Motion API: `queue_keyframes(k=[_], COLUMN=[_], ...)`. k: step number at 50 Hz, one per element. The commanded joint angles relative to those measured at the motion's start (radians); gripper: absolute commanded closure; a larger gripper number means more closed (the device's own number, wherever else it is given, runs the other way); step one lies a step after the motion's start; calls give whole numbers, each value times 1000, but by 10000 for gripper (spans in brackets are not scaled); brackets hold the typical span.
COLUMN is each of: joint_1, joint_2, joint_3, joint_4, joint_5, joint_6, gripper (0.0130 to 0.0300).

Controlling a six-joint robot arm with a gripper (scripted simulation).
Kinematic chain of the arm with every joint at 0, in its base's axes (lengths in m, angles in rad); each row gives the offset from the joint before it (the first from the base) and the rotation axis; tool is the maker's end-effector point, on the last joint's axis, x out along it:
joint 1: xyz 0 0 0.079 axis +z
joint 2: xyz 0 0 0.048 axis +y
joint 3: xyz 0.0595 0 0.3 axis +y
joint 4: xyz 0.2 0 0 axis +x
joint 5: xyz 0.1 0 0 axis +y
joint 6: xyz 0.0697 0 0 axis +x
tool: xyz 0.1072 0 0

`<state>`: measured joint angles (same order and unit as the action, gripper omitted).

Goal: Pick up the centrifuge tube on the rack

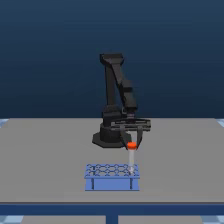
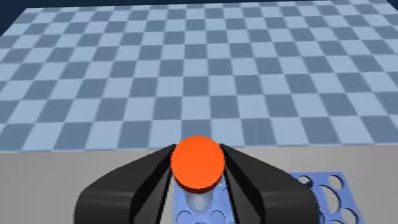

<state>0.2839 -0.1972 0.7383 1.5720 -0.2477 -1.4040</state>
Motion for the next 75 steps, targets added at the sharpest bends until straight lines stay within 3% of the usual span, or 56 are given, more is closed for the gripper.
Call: queue_keyframes(k=[1,35,75], joint_1=[0,0,0], joint_2=[-10,-62,-73], joint_3=[-10,-78,-96], joint_4=[82,508,590], joint_5=[1,-34,-49], joint_6=[-107,-549,-634], gripper=[300,300,300])
